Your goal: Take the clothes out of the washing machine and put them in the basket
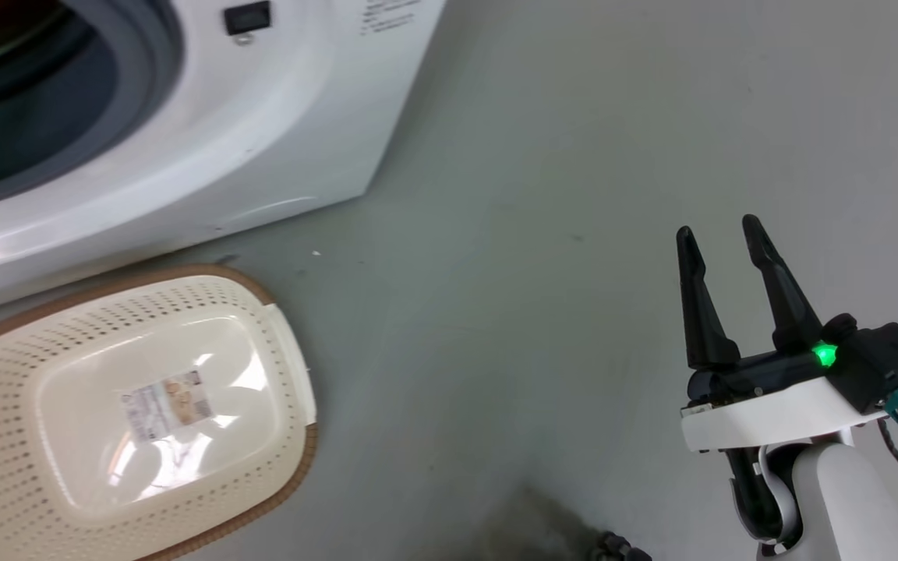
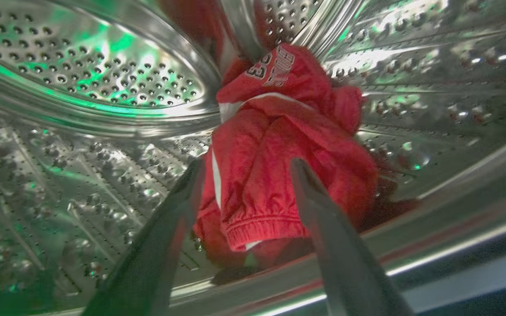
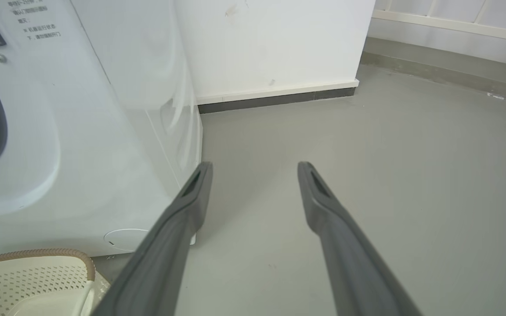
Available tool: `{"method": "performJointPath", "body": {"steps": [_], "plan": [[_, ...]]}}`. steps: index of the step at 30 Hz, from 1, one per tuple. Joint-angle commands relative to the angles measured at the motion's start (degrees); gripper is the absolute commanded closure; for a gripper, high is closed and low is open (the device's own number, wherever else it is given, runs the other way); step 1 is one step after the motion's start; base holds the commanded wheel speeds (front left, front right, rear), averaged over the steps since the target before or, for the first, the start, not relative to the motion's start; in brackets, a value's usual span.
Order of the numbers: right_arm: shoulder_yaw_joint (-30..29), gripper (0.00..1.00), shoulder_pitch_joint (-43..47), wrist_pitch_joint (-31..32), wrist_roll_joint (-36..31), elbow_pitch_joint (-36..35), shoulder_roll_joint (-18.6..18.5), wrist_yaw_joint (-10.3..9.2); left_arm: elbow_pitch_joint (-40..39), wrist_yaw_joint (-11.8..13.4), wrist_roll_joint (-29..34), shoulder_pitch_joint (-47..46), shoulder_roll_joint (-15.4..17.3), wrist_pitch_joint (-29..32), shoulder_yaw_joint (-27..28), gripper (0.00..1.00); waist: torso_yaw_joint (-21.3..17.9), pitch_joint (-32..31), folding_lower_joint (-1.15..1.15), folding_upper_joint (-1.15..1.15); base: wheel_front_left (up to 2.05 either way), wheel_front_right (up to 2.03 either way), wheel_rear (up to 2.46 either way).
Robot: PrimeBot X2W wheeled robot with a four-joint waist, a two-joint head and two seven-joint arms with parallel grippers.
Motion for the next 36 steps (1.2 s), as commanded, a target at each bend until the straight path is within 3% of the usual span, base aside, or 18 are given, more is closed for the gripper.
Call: {"method": "performJointPath", "body": {"steps": [1, 12, 22, 28, 34, 35, 36], "plan": [[0.6, 0.00, -0.6, -0.1, 0.8, 0.0, 0.1, -0.02, 0.6, -0.2, 0.4, -2.0, 1.6, 1.1, -0.6, 0.00, -3.1, 2.9, -0.01, 0.00, 0.00, 0.00, 0.00], [3.5, 0.00, -0.2, -0.1, 3.5, -0.3, 0.1, -0.02, 2.6, -0.3, -0.8, -10.8, 9.6, 10.1, -9.6, 0.00, -7.8, 6.7, -0.01, 0.00, 0.00, 0.00, 0.00], [5.4, 0.00, -0.7, -0.1, 4.6, -1.7, 0.1, -0.02, -1.9, -0.3, -4.4, -18.7, 16.7, 20.8, -18.4, 0.00, -9.3, 11.8, -0.01, 0.00, 0.00, 0.00, 0.00], [6.2, 0.00, -1.1, -0.1, 4.9, -2.2, 0.1, -0.02, -5.2, -0.3, -7.9, -20.0, 19.9, 26.9, -22.4, 0.00, -9.0, 13.4, -0.01, 0.00, 0.00, 0.00, 0.00], [6.3, 0.00, -1.5, -0.1, 5.2, -2.6, 0.1, -0.02, -7.0, -0.3, -10.6, -19.8, 20.9, 33.1, -23.4, 0.00, -8.9, 14.2, -0.01, 0.00, 0.00, 0.00, 0.00], [6.3, 0.00, -1.6, -0.1, 5.2, -2.7, 0.1, -0.02, -7.4, -0.3, -10.7, -19.9, 21.1, 33.6, -23.4, 0.35, -9.0, 14.3, -0.01, 0.00, 0.00, 0.00, 0.00], [6.2, 0.00, -1.6, -0.1, 5.3, -2.8, 0.1, -0.02, -7.5, -0.4, -11.0, -19.8, 21.2, 34.2, -23.4, 0.89, -9.0, 14.4, -0.01, 0.00, 0.00, 0.00, 0.00]]}}
